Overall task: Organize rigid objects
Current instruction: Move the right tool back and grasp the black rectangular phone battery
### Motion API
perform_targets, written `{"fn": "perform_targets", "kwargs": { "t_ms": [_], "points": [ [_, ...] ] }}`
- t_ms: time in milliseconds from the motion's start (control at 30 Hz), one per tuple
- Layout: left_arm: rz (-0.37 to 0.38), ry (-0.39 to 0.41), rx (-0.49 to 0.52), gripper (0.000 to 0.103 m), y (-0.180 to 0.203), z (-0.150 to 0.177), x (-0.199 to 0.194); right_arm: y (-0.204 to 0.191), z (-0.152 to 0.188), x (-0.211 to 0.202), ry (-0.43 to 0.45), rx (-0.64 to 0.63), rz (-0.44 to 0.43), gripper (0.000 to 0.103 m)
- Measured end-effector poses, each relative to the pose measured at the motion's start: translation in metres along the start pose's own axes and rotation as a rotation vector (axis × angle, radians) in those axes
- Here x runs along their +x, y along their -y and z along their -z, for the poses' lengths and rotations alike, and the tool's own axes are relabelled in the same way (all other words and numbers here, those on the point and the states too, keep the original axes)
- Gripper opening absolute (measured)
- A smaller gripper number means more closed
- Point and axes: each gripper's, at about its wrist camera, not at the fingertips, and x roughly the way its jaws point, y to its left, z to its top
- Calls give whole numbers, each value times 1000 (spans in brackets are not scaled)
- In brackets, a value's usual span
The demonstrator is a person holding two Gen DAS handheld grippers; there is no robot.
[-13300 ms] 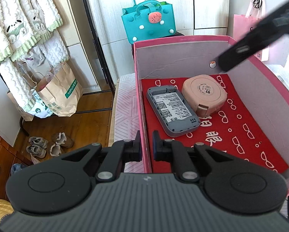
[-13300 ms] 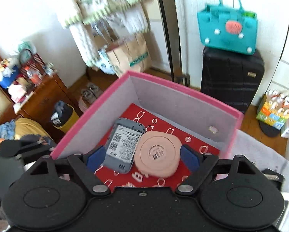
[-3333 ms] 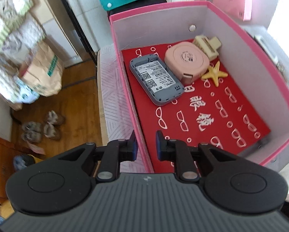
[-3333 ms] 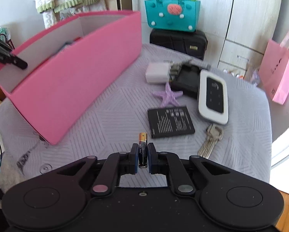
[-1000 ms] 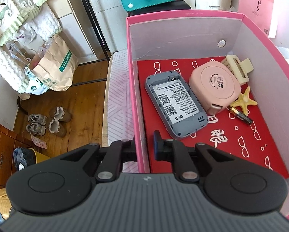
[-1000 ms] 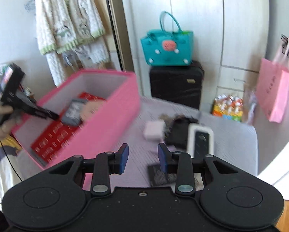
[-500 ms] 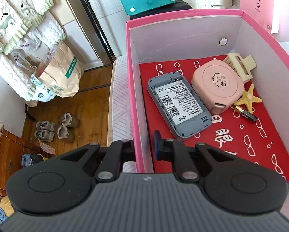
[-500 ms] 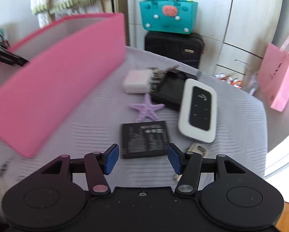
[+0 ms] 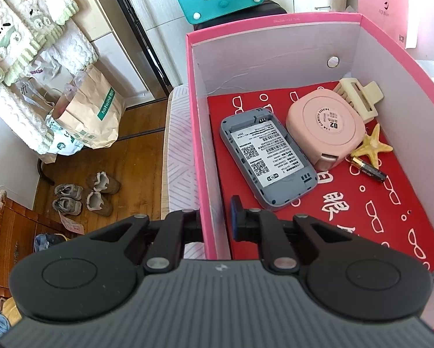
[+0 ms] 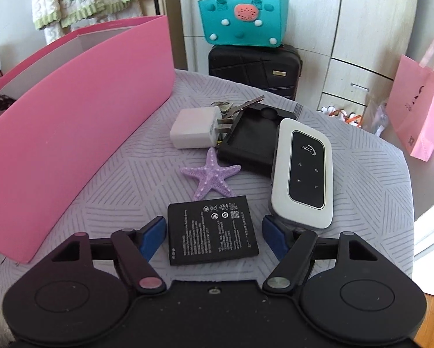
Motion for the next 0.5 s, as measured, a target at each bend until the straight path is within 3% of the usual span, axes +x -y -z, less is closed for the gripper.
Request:
{"fn": "perform_targets", "kwargs": {
  "t_ms": [500],
  "points": [
    [11, 3, 5, 11, -2, 1, 0, -43, -19, -47, 25, -70, 56, 69]
  ]
}}
